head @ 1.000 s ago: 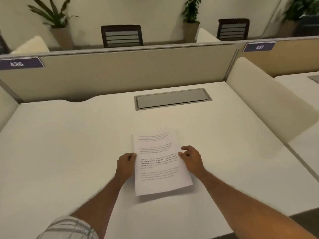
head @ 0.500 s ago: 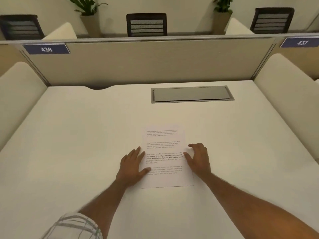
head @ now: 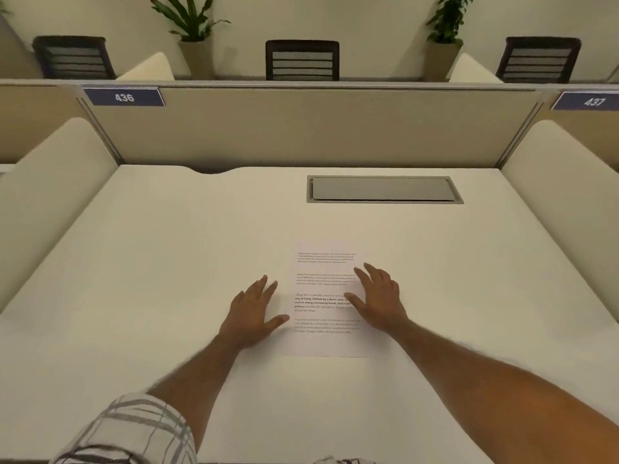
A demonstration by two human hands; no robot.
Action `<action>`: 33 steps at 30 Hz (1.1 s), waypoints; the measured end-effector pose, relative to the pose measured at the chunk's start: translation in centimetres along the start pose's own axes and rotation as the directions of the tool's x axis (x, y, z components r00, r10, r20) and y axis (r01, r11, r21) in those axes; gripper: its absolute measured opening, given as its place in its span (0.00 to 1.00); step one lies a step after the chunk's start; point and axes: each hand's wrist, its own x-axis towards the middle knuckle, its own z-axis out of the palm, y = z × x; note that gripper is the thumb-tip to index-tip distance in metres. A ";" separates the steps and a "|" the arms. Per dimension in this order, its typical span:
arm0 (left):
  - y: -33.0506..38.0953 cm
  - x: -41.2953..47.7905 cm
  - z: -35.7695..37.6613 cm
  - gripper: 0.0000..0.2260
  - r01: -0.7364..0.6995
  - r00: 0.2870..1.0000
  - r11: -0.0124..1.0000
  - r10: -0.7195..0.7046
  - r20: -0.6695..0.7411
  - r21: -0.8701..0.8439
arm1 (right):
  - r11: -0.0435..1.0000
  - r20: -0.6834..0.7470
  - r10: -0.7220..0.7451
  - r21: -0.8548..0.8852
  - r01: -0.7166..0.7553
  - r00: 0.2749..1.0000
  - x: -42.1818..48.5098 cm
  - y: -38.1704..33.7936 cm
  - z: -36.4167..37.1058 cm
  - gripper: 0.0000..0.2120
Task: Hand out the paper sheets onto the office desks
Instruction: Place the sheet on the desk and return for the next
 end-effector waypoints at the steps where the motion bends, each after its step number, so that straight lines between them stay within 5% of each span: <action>1: -0.6 -0.6 -0.6 0.50 0.016 1.000 1.000 -0.016 -0.024 0.015 | 0.999 0.001 -0.036 -0.003 0.036 0.999 0.5 -0.7 -0.2 0.36; 7: -5.8 -7.0 -4.5 0.50 0.194 0.975 0.970 -0.174 -0.140 0.144 | 0.955 0.092 -0.295 -0.016 0.298 0.951 2.6 -7.9 -0.1 0.37; 16: -14.8 -19.8 -7.1 0.46 0.495 0.860 0.850 -0.450 -0.242 0.181 | 0.765 0.112 -0.632 -0.067 0.640 0.767 2.0 -24.3 2.5 0.42; 33: -34.9 -45.2 -8.4 0.49 0.770 0.624 0.638 -0.741 -0.248 0.029 | 0.505 0.271 -0.816 -0.093 0.858 0.510 -9.2 -57.4 18.4 0.42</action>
